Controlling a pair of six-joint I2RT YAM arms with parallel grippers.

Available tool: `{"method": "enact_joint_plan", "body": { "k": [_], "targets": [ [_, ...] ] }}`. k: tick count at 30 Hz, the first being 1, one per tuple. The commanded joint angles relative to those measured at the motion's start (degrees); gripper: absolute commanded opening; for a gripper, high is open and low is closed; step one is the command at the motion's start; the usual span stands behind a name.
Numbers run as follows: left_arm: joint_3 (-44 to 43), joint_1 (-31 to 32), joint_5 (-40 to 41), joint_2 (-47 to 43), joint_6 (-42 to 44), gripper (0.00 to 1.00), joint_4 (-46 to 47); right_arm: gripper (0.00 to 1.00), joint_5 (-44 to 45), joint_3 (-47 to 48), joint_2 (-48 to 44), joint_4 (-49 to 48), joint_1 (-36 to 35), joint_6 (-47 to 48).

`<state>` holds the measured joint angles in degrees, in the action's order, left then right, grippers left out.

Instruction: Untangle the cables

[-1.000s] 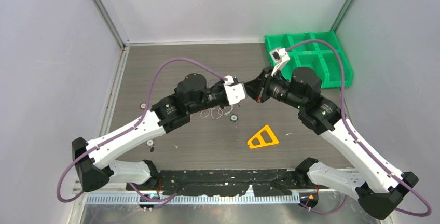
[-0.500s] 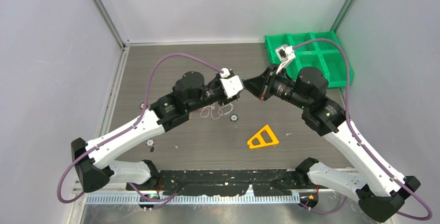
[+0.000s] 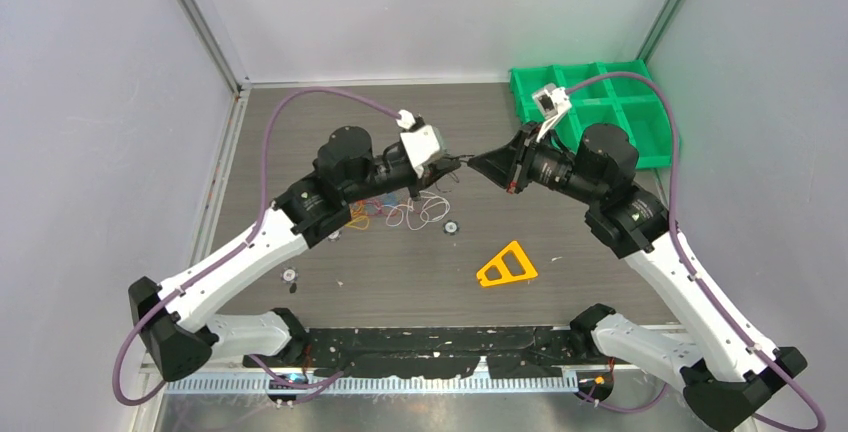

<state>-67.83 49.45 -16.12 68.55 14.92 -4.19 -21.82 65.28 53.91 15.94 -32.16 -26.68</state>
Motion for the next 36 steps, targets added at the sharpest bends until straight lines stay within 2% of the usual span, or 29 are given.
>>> {"method": "enact_joint_plan", "body": {
  "k": [1, 7, 9, 10, 13, 14, 16, 18, 21, 25, 32, 36],
  "targets": [
    [-1.6, -8.1, -11.1, -1.2, -15.9, 0.00, 2.4, 0.05, -6.0, 2.0, -1.0, 4.7, 4.9, 9.3],
    [-2.7, -8.7, -18.6, 0.8, -25.5, 0.00, 5.6, 0.05, -10.3, 3.8, 0.1, 7.4, 5.2, 11.3],
    [-3.4, -8.8, -19.5, 1.6, -25.8, 0.00, 5.0, 0.05, -9.6, 5.7, 0.7, 7.6, 5.9, 11.8],
    [-3.8, -8.8, -18.7, 1.6, -25.4, 0.08, 4.4, 0.05, -9.2, 6.5, 0.8, 8.1, 7.4, 12.7],
    [-6.1, -9.1, -14.7, 1.2, -20.9, 0.72, -4.1, 0.05, -7.8, 13.7, 4.2, 13.3, 14.8, 17.9],
    [-6.2, -9.4, -13.2, 0.4, -19.3, 0.85, -6.2, 0.05, -7.3, 15.8, 7.0, 17.8, 16.8, 21.3],
    [-5.9, -10.3, -10.8, -1.4, -16.6, 0.94, -9.1, 0.05, -6.6, 22.3, 11.4, 23.8, 23.6, 27.1],
    [-4.8, -10.8, -8.9, -3.7, -13.2, 0.97, -11.6, 0.05, -6.7, 27.2, 15.6, 26.5, 31.2, 32.5],
    [-2.6, -11.3, -5.3, -6.5, -10.4, 0.99, -14.2, 0.05, -6.2, 32.5, 21.5, 25.4, 42.0, 37.0],
    [1.2, -11.7, -3.7, -9.1, -10.2, 0.99, -14.3, 0.05, -4.4, 39.8, 33.7, 18.5, 49.9, 38.2],
    [1.8, -12.3, -2.1, -8.9, -11.3, 0.99, -16.4, 0.05, -0.3, 64.3, 62.2, 7.1, 53.7, 34.2],
    [2.0, -13.5, -2.5, -8.9, -11.9, 1.00, -16.8, 0.05, 1.9, 68.7, 71.6, -3.4, 54.1, 32.5]
  ]
}}
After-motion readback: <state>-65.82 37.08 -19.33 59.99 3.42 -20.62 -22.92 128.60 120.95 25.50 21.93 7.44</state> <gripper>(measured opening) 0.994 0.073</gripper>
